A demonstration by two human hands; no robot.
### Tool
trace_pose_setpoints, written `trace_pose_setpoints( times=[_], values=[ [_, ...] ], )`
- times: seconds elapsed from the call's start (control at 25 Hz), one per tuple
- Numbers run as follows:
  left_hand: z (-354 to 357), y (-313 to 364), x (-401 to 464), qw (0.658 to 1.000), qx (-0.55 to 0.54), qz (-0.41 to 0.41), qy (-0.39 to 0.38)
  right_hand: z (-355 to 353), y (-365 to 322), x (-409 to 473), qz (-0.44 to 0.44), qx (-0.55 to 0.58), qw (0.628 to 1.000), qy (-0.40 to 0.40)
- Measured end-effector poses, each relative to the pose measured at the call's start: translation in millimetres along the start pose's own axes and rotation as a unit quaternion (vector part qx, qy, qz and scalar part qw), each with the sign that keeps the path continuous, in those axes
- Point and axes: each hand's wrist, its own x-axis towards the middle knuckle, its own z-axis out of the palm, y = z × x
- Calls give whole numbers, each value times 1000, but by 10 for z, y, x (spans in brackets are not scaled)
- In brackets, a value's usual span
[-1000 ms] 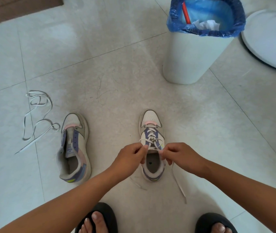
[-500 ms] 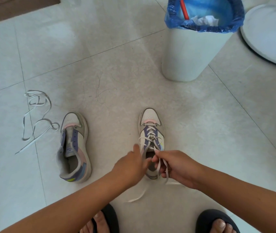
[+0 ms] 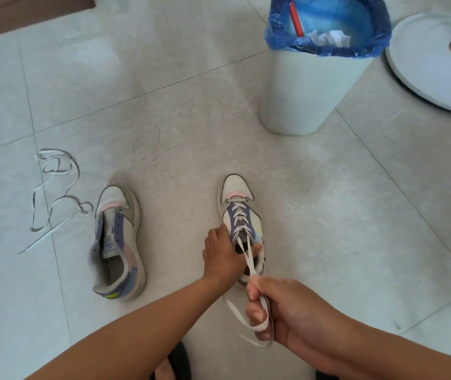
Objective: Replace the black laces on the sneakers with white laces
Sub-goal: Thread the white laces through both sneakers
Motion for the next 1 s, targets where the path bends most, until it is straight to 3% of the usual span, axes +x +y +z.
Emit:
trace_pose_setpoints(
  times=[0.2, 0.4, 0.48, 0.56, 0.64, 0.76, 0.84, 0.92, 1.0],
  values=[
    [31, -34, 20, 999, 25, 24, 5, -24, 6, -39, -47, -79, 996, 4],
    [-29, -46, 58, 999, 29, 39, -3, -104, 82, 83, -73, -299, 951, 15],
    [-104, -95, 92, 997, -11, 59, -45, -265, 64, 233, -70, -442, 893, 53],
    [-170, -134, 75, 993, -49, 81, -71, -513, -29, 441, -112, -577, 798, 134],
    [-207, -166, 39, 993, -34, 108, -39, -692, -154, 626, -164, -614, 749, 188],
    [-232, -159, 15, 986, 18, 163, 30, -698, -232, 899, -198, -642, 719, 180],
    [-233, -121, 58, 982, 71, 175, 29, -640, -238, 1070, -194, -706, 651, 198],
    [-224, -109, 120, 968, 180, 174, 13, -635, -254, 1198, -191, -775, 557, 231],
    [-218, -102, 163, 957, 232, 173, -13, -678, -242, 1238, -194, -804, 511, 237]
  ],
)
